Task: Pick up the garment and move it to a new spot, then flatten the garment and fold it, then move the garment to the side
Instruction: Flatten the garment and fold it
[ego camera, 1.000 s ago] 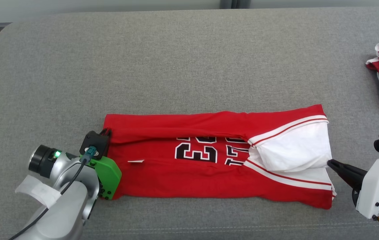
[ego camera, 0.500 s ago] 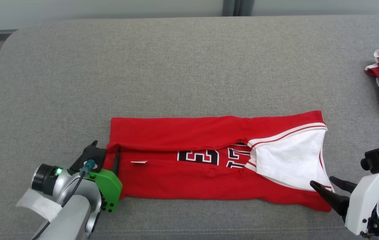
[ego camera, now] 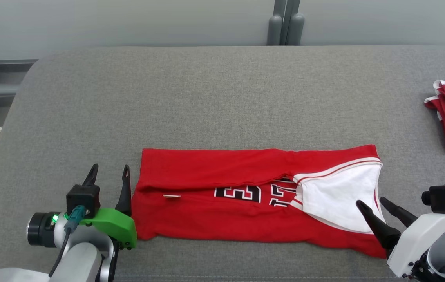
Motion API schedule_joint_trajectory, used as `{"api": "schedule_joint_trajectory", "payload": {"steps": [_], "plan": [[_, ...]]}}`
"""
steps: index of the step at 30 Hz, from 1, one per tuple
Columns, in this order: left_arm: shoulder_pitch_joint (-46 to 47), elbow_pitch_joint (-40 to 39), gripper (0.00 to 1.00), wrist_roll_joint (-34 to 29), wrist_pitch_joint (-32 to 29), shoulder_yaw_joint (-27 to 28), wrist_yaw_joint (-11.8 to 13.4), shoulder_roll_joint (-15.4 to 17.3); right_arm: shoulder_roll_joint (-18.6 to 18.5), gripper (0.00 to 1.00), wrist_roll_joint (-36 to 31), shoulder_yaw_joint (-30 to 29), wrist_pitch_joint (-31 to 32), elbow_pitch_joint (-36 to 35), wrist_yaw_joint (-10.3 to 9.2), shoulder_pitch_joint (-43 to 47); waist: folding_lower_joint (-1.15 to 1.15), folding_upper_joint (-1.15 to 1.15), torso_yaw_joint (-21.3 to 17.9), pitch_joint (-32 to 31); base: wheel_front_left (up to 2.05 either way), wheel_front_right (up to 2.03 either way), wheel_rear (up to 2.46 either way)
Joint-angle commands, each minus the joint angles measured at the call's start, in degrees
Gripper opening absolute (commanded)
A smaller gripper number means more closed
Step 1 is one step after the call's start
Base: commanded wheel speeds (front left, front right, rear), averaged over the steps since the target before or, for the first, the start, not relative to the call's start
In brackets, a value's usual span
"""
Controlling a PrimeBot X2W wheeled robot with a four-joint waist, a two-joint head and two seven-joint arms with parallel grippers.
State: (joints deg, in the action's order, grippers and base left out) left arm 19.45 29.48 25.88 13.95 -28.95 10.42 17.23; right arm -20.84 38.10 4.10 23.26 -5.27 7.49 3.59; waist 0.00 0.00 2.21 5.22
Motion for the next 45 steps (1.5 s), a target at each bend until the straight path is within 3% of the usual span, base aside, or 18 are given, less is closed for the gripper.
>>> {"api": "schedule_joint_trajectory", "payload": {"steps": [1, 10, 15, 21, 37, 39, 45], "plan": [[-1.27, -1.10, 1.00, 0.64, 0.52, 0.78, 0.50, -0.14, 0.66, 1.00, -1.11, 0.07, -1.67, 0.29, -0.02, 0.24, 0.00, 0.00, 0.49, -1.02, 0.00, 0.00, 0.00], [-8.42, -13.83, 1.00, 1.57, 1.25, 8.45, -0.62, -3.02, 8.32, 1.00, -7.99, -2.64, -14.72, 4.24, -0.01, -0.50, 0.00, 0.00, 1.17, -4.27, 0.00, 0.00, 0.00], [-13.85, -19.31, 1.00, -0.12, 1.25, 13.65, -3.30, -5.41, 13.00, 1.00, -12.22, -4.89, -20.34, 6.33, -0.01, -0.05, 0.00, 0.00, 1.45, -6.10, 0.00, 0.00, 0.00], [-18.79, -19.94, 1.00, -1.44, 1.21, 18.08, -6.11, -7.67, 16.43, 1.00, -18.75, -7.13, -27.15, 9.12, -0.01, 0.07, 0.00, 0.00, 1.60, -7.25, 0.00, 0.00, 0.00], [-23.93, -14.41, 1.00, -5.01, 1.21, 19.65, -11.28, -7.55, 17.89, 1.00, -25.98, -7.19, -36.33, 17.97, -0.02, -0.47, 0.00, 0.00, 2.12, -8.25, 0.00, 0.00, 0.00], [-23.16, -15.90, 1.00, -4.30, 1.22, 21.07, -12.82, -8.24, 17.89, 1.00, -25.46, -7.17, -37.10, 18.58, -0.02, -0.48, 0.00, 0.00, 2.58, -8.26, 0.00, 0.00, 0.00], [-24.29, -18.96, 1.00, -6.02, 1.21, 22.94, -14.31, -9.80, 17.87, 1.00, -25.65, -6.02, -37.67, 18.97, -0.02, -0.69, 0.00, 0.00, 2.77, -8.23, 0.00, 0.00, 0.00]]}}
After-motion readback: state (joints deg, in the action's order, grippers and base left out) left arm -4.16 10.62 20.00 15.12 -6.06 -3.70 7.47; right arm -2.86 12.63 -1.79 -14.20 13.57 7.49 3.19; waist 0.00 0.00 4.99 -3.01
